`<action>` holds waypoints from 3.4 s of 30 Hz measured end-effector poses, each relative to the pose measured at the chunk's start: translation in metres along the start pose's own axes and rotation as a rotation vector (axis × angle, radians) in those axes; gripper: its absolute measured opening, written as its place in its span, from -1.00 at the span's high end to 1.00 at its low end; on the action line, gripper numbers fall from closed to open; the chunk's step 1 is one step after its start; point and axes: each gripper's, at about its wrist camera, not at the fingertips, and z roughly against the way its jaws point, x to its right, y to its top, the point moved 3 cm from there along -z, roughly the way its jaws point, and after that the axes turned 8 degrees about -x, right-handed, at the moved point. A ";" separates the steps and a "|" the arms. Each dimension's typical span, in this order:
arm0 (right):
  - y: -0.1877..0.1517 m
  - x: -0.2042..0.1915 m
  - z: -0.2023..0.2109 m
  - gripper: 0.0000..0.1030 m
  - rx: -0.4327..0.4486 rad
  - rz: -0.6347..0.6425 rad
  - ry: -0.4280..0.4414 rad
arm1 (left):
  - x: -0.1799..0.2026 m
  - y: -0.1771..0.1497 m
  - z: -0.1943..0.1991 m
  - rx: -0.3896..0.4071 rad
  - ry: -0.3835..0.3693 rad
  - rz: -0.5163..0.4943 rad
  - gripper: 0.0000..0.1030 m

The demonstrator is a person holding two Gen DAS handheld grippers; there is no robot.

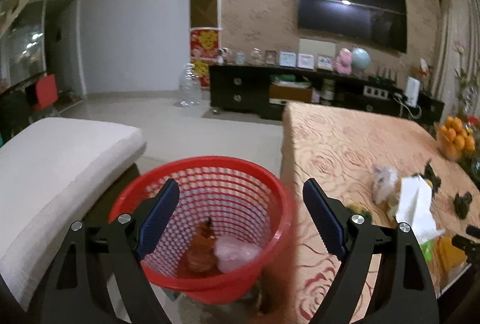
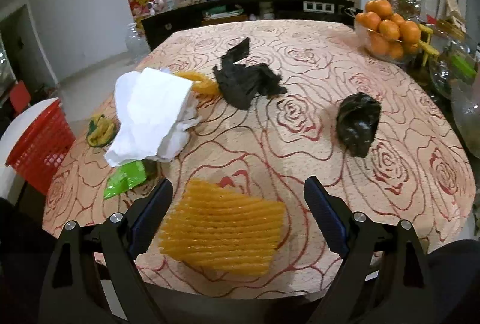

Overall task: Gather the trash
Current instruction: 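Grasp the green-yellow sponge with the left gripper while the right grasps the orange net, then carry the green-yellow sponge to the wastebasket and release it with the left gripper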

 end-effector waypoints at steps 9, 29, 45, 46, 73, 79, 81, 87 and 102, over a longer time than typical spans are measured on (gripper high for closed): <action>-0.013 -0.014 -0.010 -0.68 -0.049 0.053 0.020 | 0.059 -0.013 -0.030 -0.104 -0.095 -0.126 -0.62; -0.008 -0.007 -0.030 -0.18 -0.060 0.103 -0.077 | 0.084 -0.023 -0.040 -0.144 -0.095 -0.199 -0.62; -0.003 0.003 -0.024 -0.05 -0.048 0.066 -0.056 | 0.141 -0.033 -0.086 -0.261 -0.166 -0.325 -0.62; -0.003 0.004 -0.024 -0.05 -0.047 0.063 -0.054 | 0.145 -0.034 -0.089 -0.265 -0.163 -0.335 -0.62; 0.001 0.014 -0.025 -0.05 -0.043 -0.010 0.003 | 0.148 -0.040 -0.102 -0.267 -0.253 -0.300 0.05; 0.004 0.015 -0.018 -0.05 -0.014 -0.021 0.007 | 0.141 -0.038 -0.074 -0.212 -0.253 -0.303 0.05; 0.005 0.016 -0.015 -0.05 0.001 -0.026 0.006 | 0.138 -0.037 -0.066 -0.197 -0.253 -0.296 0.05; 0.010 0.021 -0.006 -0.05 0.038 -0.045 0.000 | 0.128 -0.032 -0.049 -0.160 -0.237 -0.281 0.05; 0.015 0.012 0.009 -0.03 0.099 -0.013 0.001 | 0.089 -0.027 -0.031 -0.125 -0.191 -0.185 0.05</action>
